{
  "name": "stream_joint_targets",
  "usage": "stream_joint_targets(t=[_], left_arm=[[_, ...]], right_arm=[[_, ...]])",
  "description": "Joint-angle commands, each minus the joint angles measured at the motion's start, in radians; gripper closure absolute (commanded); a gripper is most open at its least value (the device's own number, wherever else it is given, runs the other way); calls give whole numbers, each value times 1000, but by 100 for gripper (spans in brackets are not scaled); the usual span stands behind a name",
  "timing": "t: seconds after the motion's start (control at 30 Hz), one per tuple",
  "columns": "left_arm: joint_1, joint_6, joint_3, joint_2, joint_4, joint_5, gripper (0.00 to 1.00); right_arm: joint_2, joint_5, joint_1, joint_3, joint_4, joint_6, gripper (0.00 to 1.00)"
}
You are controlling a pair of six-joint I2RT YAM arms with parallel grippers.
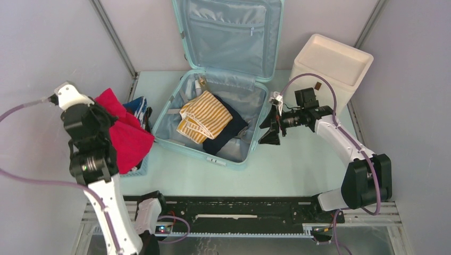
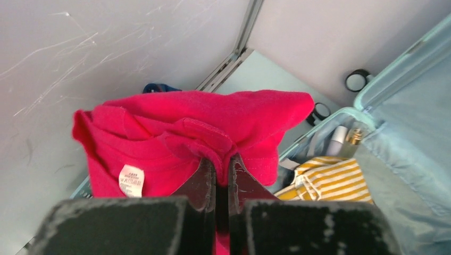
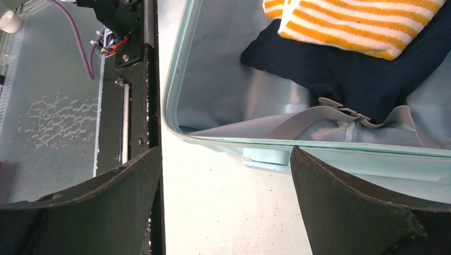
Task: Open, take out, and arrange the luggage
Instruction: Place the clothes in the bin.
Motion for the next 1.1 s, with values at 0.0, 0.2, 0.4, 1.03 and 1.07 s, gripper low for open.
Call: stream_joint_targets(t=[0.0, 0.2, 0.4, 1.03, 1.07], left_arm=[[74, 25, -20, 109, 161, 77, 100], [113, 26, 41, 342, 236, 109, 100], [113, 60, 142, 560, 243, 96, 100], [113, 45, 69, 370, 241, -8, 100], [114, 46, 56, 332, 252, -35, 100]], right_arm=[[-8, -34, -13, 39, 3, 14, 0], [-18, -52, -40, 38, 2, 19, 0], [-29, -64, -72, 38, -1, 20, 0], [-24, -84, -91, 38, 0, 27, 0], [-25, -85, -90, 38, 1, 30, 0]])
